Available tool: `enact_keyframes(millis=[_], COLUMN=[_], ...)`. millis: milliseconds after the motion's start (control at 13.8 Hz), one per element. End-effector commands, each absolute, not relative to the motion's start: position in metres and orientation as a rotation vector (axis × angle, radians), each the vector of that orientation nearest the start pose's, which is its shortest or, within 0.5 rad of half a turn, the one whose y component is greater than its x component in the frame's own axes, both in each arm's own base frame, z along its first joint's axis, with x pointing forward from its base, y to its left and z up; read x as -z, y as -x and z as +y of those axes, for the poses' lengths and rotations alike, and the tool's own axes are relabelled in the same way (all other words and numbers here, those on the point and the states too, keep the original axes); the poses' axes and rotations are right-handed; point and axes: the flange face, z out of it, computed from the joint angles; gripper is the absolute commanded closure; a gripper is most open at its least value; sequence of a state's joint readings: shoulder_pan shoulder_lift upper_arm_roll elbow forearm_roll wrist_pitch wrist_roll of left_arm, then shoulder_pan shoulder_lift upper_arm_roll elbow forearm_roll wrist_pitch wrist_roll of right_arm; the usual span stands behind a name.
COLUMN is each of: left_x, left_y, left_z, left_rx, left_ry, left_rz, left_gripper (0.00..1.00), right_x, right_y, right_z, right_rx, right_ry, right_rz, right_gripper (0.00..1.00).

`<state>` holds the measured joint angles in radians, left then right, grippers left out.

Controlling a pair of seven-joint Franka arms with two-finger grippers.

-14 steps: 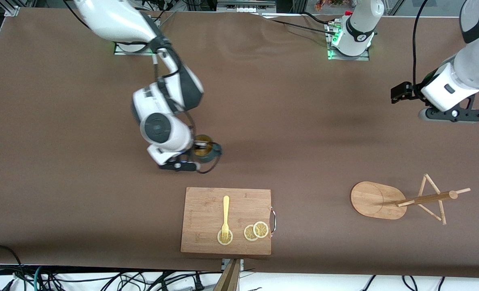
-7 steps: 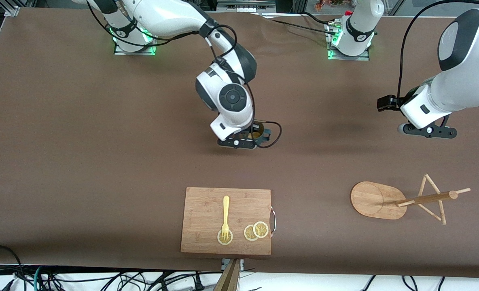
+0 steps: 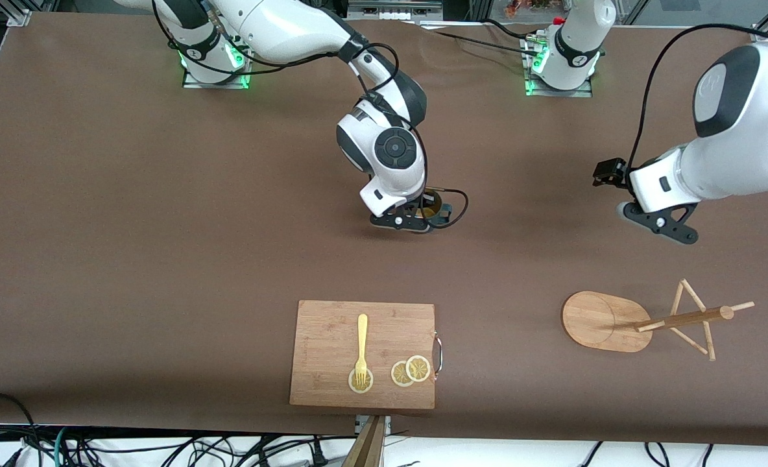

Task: Pass cup and hang on rack
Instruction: 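Carry the teal mug with the right gripper toward the left gripper, then set the mug upright, release it, and withdraw the right gripper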

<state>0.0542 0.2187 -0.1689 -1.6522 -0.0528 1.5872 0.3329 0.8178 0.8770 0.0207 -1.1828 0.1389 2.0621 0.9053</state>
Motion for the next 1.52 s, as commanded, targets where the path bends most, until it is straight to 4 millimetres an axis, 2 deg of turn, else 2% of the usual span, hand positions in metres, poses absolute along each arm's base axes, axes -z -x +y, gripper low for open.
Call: enact_keyframes(millis=[0, 145, 363, 435, 508, 580, 653, 725, 798, 870, 943, 1088, 1160, 1233, 1305, 1450], left_x=[-0.444, -0.417, -0.380, -0.369, -0.359, -0.351, -0.343, -0.335, -0.326, -0.328, -0.325, -0.320, -0.319, -0.310, -0.304, -0.291], left_y=[-0.604, -0.610, -0.616, -0.614, -0.611, -0.610, -0.607, -0.603, -0.598, -0.591, -0.582, -0.572, -0.565, -0.556, -0.552, -0.545], left_z=[-0.066, -0.072, -0.080, -0.083, -0.087, -0.091, -0.093, -0.095, -0.095, -0.095, -0.109, -0.144, -0.163, -0.173, -0.175, -0.175], left_rx=[-0.404, -0.389, -0.326, -0.291, -0.238, -0.186, -0.133, -0.082, -0.022, 0.073, 0.149, 0.276, 0.339, 0.370, 0.410, 0.530], left_ry=[3.151, 3.167, 3.186, 3.198, 3.186, 3.164, 3.162, 3.164, 3.164, 3.152, 3.154, 3.098, 3.045, 3.029, 3.038, 3.042], left_rz=[0.966, 1.205, 1.508, 1.555, 1.622, 1.699, 1.766, 1.824, 1.853, 1.857, 1.865, 1.893, 1.915, 1.905, 1.894, 1.974], left_gripper=[0.00, 0.00, 0.00, 0.00, 0.00, 0.00, 0.00, 0.00, 0.00, 0.00, 0.00, 0.00, 0.00, 0.00, 0.00, 0.00], right_x=[-0.258, -0.254, -0.262, -0.272, -0.284, -0.290, -0.307, -0.327, -0.348, -0.369, -0.401, -0.422, -0.430, -0.446, -0.460, -0.489], right_y=[-0.509, -0.508, -0.510, -0.513, -0.514, -0.518, -0.529, -0.536, -0.544, -0.552, -0.560, -0.583, -0.600, -0.611, -0.622, -0.632], right_z=[0.574, 0.574, 0.573, 0.570, 0.567, 0.560, 0.547, 0.536, 0.522, 0.512, 0.498, 0.452, 0.419, 0.395, 0.363, 0.307], right_rx=[-0.158, -0.165, -0.163, -0.161, -0.162, -0.181, -0.198, -0.200, -0.201, -0.178, -0.131, -0.151, -0.166, -0.155, -0.156, -0.196], right_ry=[3.025, 3.030, 3.029, 3.026, 3.027, 3.039, 3.040, 3.038, 3.032, 3.018, 2.992, 2.993, 3.004, 2.997, 2.996, 3.006], right_rz=[0.239, 0.240, 0.218, 0.224, 0.226, 0.237, 0.265, 0.278, 0.301, 0.320, 0.340, 0.454, 0.506, 0.510, 0.509, 0.501], right_gripper=[0.86, 0.85, 0.81, 0.75, 0.64, 0.60, 0.57, 0.49, 0.39, 0.22, 0.00, 0.00, 0.00, 0.00, 0.00, 0.00])
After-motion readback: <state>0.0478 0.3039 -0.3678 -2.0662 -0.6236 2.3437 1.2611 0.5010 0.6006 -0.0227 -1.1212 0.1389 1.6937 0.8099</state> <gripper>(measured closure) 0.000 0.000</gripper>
